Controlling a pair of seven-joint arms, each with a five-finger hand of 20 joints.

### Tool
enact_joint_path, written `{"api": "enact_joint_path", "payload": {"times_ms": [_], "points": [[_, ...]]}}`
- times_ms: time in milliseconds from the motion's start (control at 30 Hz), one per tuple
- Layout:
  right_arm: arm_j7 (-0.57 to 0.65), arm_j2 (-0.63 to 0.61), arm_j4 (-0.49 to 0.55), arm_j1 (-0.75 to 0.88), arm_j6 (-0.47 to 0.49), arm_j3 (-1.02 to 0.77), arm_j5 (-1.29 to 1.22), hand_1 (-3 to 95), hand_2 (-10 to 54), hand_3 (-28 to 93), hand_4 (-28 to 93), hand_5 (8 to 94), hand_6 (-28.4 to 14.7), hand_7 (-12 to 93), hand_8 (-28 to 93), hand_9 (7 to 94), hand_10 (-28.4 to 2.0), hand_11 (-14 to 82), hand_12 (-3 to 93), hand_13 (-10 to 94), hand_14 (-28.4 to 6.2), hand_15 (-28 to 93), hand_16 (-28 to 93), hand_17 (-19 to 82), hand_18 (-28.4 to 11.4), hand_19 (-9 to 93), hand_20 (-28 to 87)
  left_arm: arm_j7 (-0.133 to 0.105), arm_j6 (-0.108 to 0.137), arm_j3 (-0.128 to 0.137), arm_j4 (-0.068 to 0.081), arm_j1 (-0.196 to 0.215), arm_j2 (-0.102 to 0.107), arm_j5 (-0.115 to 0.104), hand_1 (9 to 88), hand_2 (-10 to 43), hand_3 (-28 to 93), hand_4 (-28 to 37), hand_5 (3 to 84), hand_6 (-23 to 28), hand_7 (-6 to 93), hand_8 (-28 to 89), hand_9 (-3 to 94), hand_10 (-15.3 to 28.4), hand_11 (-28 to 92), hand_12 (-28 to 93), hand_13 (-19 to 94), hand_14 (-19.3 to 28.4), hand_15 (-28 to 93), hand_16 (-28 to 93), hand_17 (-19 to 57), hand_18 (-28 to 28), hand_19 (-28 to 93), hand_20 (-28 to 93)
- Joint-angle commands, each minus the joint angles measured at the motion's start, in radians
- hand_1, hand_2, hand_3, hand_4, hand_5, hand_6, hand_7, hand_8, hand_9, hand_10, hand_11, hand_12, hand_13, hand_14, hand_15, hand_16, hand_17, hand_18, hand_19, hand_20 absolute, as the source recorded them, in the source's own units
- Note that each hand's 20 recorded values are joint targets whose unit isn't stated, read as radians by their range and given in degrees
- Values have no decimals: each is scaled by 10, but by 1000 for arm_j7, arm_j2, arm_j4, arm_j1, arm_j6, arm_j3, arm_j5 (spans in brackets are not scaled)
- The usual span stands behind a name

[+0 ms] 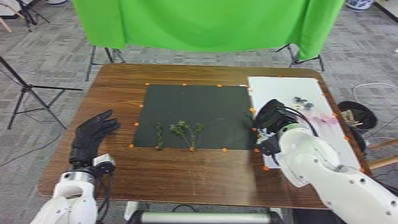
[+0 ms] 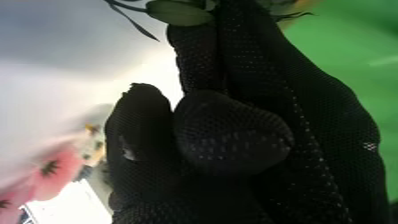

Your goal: Arrange flowers

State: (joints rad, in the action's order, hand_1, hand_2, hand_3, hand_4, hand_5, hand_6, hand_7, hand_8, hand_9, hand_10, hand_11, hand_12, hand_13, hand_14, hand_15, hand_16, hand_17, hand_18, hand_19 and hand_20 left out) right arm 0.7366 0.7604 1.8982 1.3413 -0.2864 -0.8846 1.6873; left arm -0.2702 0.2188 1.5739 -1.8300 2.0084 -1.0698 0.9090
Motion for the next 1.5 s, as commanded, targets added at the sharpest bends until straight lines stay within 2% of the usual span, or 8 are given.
{"api": "enact_joint_path", "payload": {"times_ms": [33,333,700,933,1100,1267,1500], "points": [[-32,5,58,7,-77,-32,-66,623,-95,604,-4,788,-87,277,185,936,-129,388,221,937,3,651,152,817,-28,849,426,14,2,3,-5,23,-4,-8,244,-25,730,-283,508,44,121,-79,520,150,202,85,448,172,233,-51,97,117,80,152],[-20,66,45,-59,-137,57,-229,624,-95,601,-4,783,-89,293,173,934,-128,384,210,937,1,638,148,818,-21,842,412,22,1,0,-6,22,3,-6,243,-25,730,-283,508,44,120,-79,519,149,201,85,448,172,234,-51,96,118,81,152],[-13,165,-30,-165,-230,163,-310,629,-95,597,-8,775,-91,308,157,936,-125,359,198,937,-4,609,142,813,-20,827,387,27,-4,-6,-6,18,9,-3,243,-26,731,-283,509,44,120,-79,519,149,201,85,448,173,235,-51,96,118,81,151],[2,182,-67,-176,-246,217,-213,629,-95,598,-7,772,-91,314,154,937,-124,350,202,937,-8,605,141,811,-20,825,380,19,2,-2,-9,24,8,-5,243,-26,731,-283,509,44,119,-79,519,149,202,85,447,172,233,-51,96,118,80,151],[25,187,-82,-174,-252,258,-118,630,-95,597,-12,772,-92,314,149,937,-124,346,203,937,-9,600,141,811,-20,824,374,23,3,1,-7,23,9,-5,243,-27,732,-283,507,44,120,-78,519,149,201,84,447,173,234,-50,96,118,80,152],[29,206,-109,-170,-291,278,-115,629,-95,598,-13,770,-91,317,145,937,-123,342,204,937,-9,595,140,809,-21,823,368,23,-1,-2,-6,18,7,-4,243,-27,732,-283,507,44,119,-78,518,149,201,85,447,173,234,-50,96,118,80,152],[50,207,-117,-160,-296,281,-105,624,-95,600,-13,767,-90,320,141,937,-124,337,207,937,-9,592,140,809,-22,824,362,22,2,1,-9,27,6,-5,242,-27,732,-283,507,44,120,-78,518,148,201,85,446,173,234,-50,95,118,81,152]]}}
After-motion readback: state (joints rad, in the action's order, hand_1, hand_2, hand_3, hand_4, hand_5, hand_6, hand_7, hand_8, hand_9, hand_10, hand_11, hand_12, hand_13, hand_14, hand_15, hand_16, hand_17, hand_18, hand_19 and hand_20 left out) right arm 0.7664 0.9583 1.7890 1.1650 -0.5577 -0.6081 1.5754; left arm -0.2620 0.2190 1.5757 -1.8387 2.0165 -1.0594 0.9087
